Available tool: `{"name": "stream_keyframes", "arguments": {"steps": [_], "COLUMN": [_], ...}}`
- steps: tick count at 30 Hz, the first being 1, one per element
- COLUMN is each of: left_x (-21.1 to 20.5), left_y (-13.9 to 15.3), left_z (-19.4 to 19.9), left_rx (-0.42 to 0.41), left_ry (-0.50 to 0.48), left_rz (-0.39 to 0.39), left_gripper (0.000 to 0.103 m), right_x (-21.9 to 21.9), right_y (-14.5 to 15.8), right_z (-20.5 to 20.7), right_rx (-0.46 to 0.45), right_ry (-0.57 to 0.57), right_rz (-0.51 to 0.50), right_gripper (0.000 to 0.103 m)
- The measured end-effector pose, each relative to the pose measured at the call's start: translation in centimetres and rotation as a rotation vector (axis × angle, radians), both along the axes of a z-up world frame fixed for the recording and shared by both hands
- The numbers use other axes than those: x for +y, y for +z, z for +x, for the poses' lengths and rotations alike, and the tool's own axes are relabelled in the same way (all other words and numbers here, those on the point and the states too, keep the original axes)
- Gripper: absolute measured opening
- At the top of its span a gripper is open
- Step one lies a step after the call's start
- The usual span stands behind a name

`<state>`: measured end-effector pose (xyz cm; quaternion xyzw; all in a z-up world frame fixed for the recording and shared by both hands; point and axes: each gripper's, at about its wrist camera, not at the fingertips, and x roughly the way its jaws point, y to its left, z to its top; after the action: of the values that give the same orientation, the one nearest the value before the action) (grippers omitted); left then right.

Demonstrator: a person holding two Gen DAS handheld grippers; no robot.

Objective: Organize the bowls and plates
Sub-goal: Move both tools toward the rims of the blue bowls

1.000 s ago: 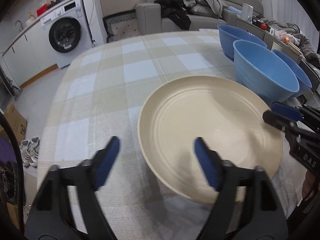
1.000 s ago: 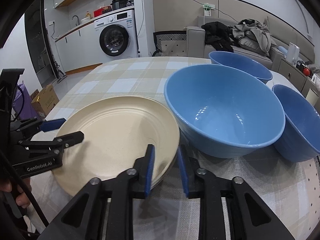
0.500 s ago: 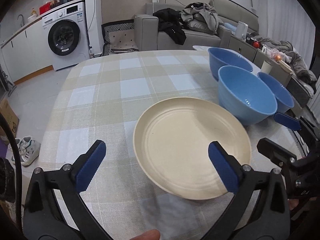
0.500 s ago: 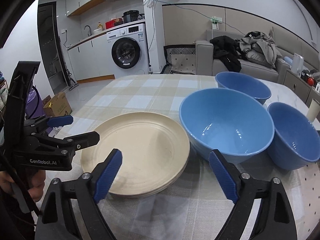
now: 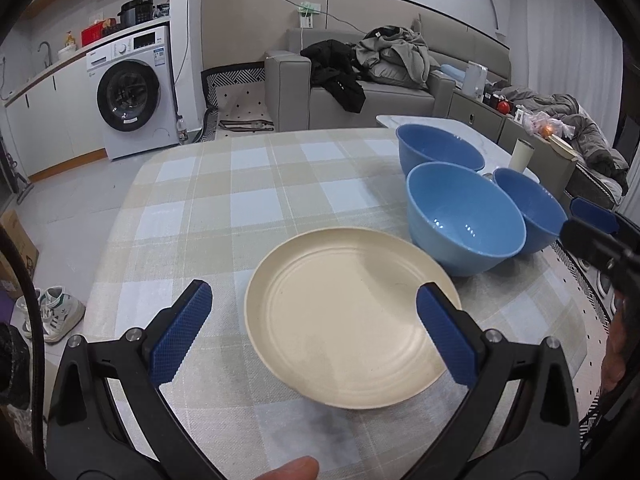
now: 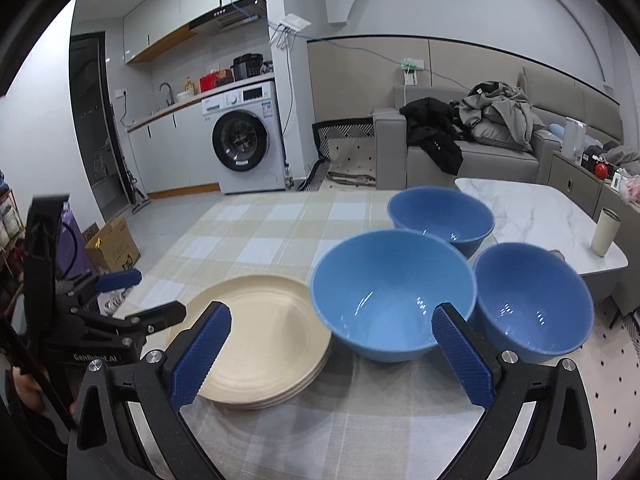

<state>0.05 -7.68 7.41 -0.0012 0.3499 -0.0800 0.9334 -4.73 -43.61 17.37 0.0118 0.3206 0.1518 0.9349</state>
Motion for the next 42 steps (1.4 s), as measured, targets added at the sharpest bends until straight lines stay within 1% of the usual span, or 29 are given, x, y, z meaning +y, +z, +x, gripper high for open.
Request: {"name": "stream_keyframes", "arguments": {"steps": [5,8,11,16,21,26,30,34,38,42], "left_x": [-1.2,-2.1,-2.9,-4.1,-5.5,-7.0,-8.1,-8.8,-9.3,-10.0], "left_y": [1.3,2.2,2.6,3.3,4.0,4.4,4.8,5.0,5.2,5.3], "left_z": [0.2,0.4,1.1,2.5,4.5,6.8,8.6,10.3,12.4,14.7], "left_rx": [-0.006,-0.018,-0.012,0.009,0.012,0.022,0.030,0.030,0.041,0.051], "left_ry": [-0.003,0.003,0.012,0.003,-0.011,-0.037,-0.049,-0.052,-0.049,-0.051], "left_rz": [-0.015,0.000,0.015,-0.013,-0.017,-0.025,-0.014,-0.003,0.001,-0.001], "left_gripper": [0.102,0.102,0.102,0.102,0.102,0.102,0.102,0.102,0.102,0.102], "right_x": [-2.7,-3.8,-4.8,-6.1,-7.4,-9.1,-10.1,-10.9,-11.3,-12.1], "right_y": [3.1,4.5,5.7,6.8,7.3,7.5,7.5,7.5,7.4,6.9], "right_z": [0.3,0.4,0.7,1.6,2.9,4.3,5.5,7.2,8.9,10.9], "right_rx": [-0.028,-0.051,-0.068,-0.076,-0.078,-0.065,-0.061,-0.047,-0.037,-0.008], "right_ry": [-0.013,-0.008,-0.013,-0.005,-0.009,-0.031,-0.042,-0.054,-0.065,-0.082], "right_rz": [0.067,0.074,0.066,0.062,0.044,0.048,0.048,0.063,0.055,0.050], "right_gripper": [0.102,0.102,0.102,0.102,0.102,0.102,0.102,0.102,0.102,0.102]}}
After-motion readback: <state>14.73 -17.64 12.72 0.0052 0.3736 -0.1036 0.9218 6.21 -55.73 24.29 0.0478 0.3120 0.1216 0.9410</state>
